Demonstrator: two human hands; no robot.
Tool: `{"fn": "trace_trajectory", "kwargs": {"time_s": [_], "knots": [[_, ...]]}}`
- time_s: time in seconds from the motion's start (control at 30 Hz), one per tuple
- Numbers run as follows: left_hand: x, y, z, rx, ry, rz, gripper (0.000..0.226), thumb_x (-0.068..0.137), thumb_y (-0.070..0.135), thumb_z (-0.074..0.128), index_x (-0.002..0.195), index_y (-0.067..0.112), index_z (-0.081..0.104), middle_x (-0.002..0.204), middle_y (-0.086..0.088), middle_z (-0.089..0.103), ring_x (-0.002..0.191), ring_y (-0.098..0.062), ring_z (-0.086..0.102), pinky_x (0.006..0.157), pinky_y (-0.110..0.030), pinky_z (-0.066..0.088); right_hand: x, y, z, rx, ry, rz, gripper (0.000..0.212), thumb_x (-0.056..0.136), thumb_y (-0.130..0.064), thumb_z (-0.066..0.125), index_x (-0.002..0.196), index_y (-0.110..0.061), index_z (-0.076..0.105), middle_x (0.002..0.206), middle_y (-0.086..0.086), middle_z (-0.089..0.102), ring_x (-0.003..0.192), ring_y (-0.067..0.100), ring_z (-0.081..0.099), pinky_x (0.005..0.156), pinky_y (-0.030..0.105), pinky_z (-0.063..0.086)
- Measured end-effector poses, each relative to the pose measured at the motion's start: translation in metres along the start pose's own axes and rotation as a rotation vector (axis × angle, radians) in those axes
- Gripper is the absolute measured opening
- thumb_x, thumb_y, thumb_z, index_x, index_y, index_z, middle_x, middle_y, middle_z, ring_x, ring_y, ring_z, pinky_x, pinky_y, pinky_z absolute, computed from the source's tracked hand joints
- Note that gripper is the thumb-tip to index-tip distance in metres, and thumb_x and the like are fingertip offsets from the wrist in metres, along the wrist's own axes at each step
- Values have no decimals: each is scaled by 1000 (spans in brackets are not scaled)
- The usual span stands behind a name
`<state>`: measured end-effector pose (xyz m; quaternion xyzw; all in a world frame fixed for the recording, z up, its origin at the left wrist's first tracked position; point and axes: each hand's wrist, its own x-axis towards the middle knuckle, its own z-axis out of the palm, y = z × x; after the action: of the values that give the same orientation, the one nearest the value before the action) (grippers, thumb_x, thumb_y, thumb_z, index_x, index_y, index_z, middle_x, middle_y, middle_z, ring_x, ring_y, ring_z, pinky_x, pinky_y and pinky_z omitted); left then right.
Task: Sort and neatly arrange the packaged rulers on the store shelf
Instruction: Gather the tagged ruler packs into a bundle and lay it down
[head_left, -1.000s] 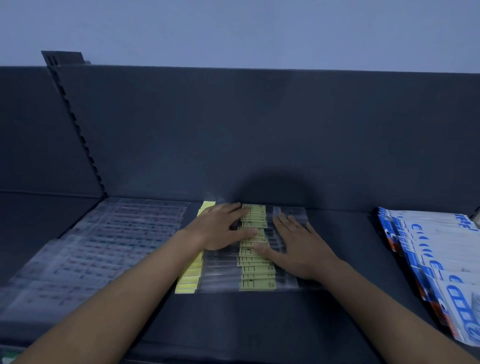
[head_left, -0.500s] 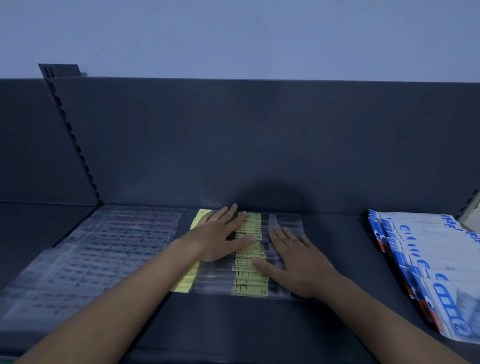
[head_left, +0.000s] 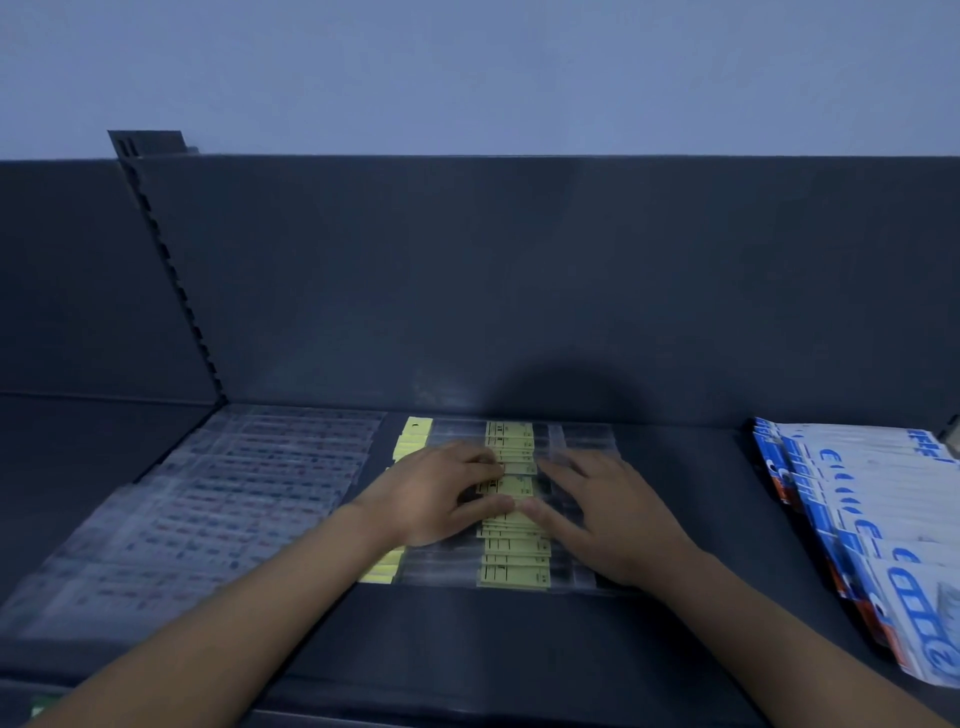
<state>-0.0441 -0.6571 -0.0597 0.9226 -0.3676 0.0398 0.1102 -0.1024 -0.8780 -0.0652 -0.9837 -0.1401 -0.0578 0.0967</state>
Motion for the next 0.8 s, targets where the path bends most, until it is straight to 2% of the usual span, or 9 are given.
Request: {"fn": "trace_trajectory", "kwargs": {"time_s": [0.1, 0.23, 0.33, 0.43, 0.53, 0.6, 0.67, 0.73, 0.8], "knots": [[-2, 2, -2, -6, 41, 36, 50, 95, 57, 41, 124, 24, 64, 127, 12, 58, 116, -7, 51, 95, -26, 43, -1, 0, 2, -7, -6, -3, 99, 74, -83, -2, 145, -25, 36, 147, -5, 38, 135, 13, 30, 110, 32, 23], [1, -2, -3, -22, 83, 20, 40, 97, 48, 45, 124, 24, 63, 126, 11, 57, 116, -9, 51, 96, -27, 42, -1, 1, 3, 47, 10, 12, 99, 74, -82, -1, 145, -23, 35, 150, -5, 34, 137, 11, 27, 111, 30, 19], [4, -9, -2, -28, 85, -31, 52, 93, 56, 48, 135, 25, 53, 137, 9, 46, 124, -11, 45, 103, -30, 39, 1, 4, 6, 87, 3, 15, 92, 79, -79, 4, 145, -23, 34, 153, -6, 30, 140, 10, 23, 114, 31, 17], [9, -18, -5, -121, 2, -110, 73, 84, 71, 48, 145, 32, 39, 154, 9, 29, 140, -14, 30, 114, -34, 29, 9, 12, 9, 87, 42, 35, 72, 91, -66, 26, 149, -22, 25, 158, -2, 17, 145, 13, 10, 118, 34, 9], [16, -28, -5, -147, -157, -231, 94, 73, 86, 41, 151, 39, 17, 162, 10, 7, 148, -11, 7, 117, -31, 6, 22, 23, 4, 128, -10, 114, 85, 86, -69, 39, 152, -25, 9, 161, -2, 1, 147, 13, -3, 118, 37, -1], [19, -32, 0, -158, -203, -259, 100, 70, 89, 36, 152, 39, 12, 161, 12, 4, 148, -9, 1, 115, -30, 1, 31, 29, -1, 158, -125, 165, 99, 77, -79, 37, 152, -27, -1, 160, -2, -9, 146, 13, -10, 117, 40, -6], [21, -34, 5, -167, -183, -275, 100, 68, 91, 33, 152, 41, 13, 161, 14, 6, 148, -10, 1, 116, -32, 2, 36, 34, 0, 185, -223, 200, 105, 71, -83, 33, 151, -27, -6, 159, -4, -13, 145, 12, -13, 116, 41, -10], [21, -35, 8, -151, -151, -273, 99, 67, 92, 30, 151, 42, 15, 160, 16, 12, 147, -12, 6, 117, -34, 4, 37, 36, 6, 186, -219, 205, 97, 79, -79, 33, 152, -26, -4, 160, -5, -11, 146, 11, -11, 115, 40, -11], [23, -34, 9, -144, -123, -256, 96, 68, 91, 29, 150, 41, 20, 155, 17, 19, 143, -10, 12, 112, -29, 6, 37, 37, 11, 160, -158, 200, 89, 84, -74, 33, 152, -26, 0, 160, -6, -5, 146, 11, -6, 115, 39, -9]]}}
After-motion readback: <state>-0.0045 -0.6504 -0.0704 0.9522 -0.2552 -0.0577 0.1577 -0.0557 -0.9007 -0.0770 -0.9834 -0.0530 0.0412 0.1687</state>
